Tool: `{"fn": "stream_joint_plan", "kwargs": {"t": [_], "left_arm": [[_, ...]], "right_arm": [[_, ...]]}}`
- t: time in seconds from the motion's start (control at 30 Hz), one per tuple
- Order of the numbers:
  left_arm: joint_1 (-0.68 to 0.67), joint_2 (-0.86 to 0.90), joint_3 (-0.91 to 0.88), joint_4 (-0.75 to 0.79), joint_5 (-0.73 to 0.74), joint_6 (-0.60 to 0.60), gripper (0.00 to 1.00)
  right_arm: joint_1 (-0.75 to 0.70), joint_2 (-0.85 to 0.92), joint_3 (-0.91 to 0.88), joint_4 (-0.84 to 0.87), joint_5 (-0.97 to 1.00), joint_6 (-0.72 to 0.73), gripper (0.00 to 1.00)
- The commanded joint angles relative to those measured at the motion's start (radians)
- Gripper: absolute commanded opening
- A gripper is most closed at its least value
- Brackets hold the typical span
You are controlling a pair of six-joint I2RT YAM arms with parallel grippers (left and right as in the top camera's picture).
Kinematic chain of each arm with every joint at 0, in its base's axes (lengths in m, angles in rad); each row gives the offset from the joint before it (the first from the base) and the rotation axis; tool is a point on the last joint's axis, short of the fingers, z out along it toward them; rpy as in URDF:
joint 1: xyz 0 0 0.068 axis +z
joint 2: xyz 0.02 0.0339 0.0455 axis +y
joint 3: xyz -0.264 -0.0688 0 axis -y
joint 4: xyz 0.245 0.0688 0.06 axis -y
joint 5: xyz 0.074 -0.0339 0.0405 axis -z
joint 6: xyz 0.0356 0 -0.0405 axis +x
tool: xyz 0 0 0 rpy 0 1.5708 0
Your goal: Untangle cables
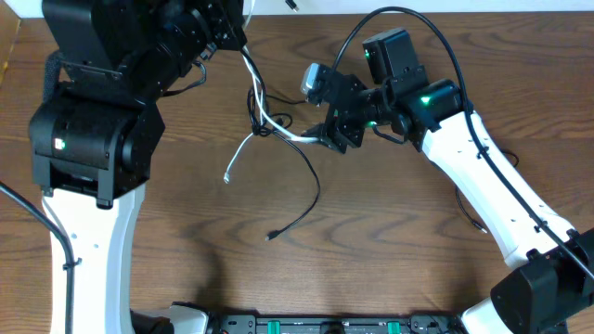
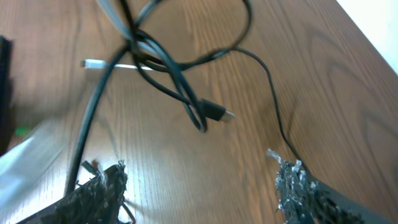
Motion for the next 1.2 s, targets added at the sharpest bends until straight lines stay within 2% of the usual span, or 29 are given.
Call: {"fn": "stream_joint_plan", "kwargs": {"t": [0.0, 0.17, 0.27, 0.37, 0.53, 0.57, 0.63, 0.73, 0.9, 0.97, 1.0, 1.17], "left_arm": [[-0.002, -0.003, 0.022, 0.028, -0.013, -0.067, 0.07], [-0.029, -0.003, 0.022, 0.068, -0.013, -0.097, 0.07], [-0.062, -0.003, 0.022, 0.096, -0.035, -0.098, 0.07], [-0.08, -0.003, 0.022, 0.097, -0.059, -0.101, 0.08], [-0.106, -0.003, 0.022, 0.123, -0.059, -0.116, 0.07], [-0.107, -0.003, 0.022, 0.129, -0.059, -0.116, 0.08], [-0.107, -0.003, 0.022, 0.132, -0.059, -0.116, 0.07], [-0.107, -0.003, 0.022, 0.133, -0.059, -0.116, 0.07], [-0.107, -0.004, 0.022, 0.116, -0.076, -0.066, 0.08], [-0.107, -0.004, 0.022, 0.096, -0.102, -0.053, 0.62], [-0.107, -0.004, 0.022, 0.076, -0.132, -0.031, 0.95], [-0.106, -0.004, 0.022, 0.0, -0.307, 0.027, 0.95]], "right_arm": [[0.005, 0.008, 0.002, 0.009, -0.124, -0.083, 0.75], [0.008, 0.033, 0.002, 0.027, -0.174, -0.086, 0.73], [0.012, 0.047, 0.002, 0.031, -0.175, -0.087, 0.63], [0.017, 0.048, 0.002, 0.037, -0.174, -0.09, 0.61], [0.023, 0.048, 0.002, 0.057, -0.174, -0.089, 0.31], [0.024, 0.048, 0.002, 0.056, -0.171, -0.089, 0.14], [0.025, 0.048, 0.002, 0.057, -0.17, -0.089, 0.01], [0.024, 0.048, 0.002, 0.057, -0.16, -0.089, 0.01], [0.023, 0.048, 0.002, 0.058, 0.037, -0.066, 0.01], [0.021, 0.048, 0.002, 0.07, 0.151, -0.031, 0.01], [0.018, 0.047, 0.002, 0.077, 0.227, -0.005, 0.01], [-0.022, 0.002, 0.002, 0.1, 0.26, 0.018, 0.01]]}}
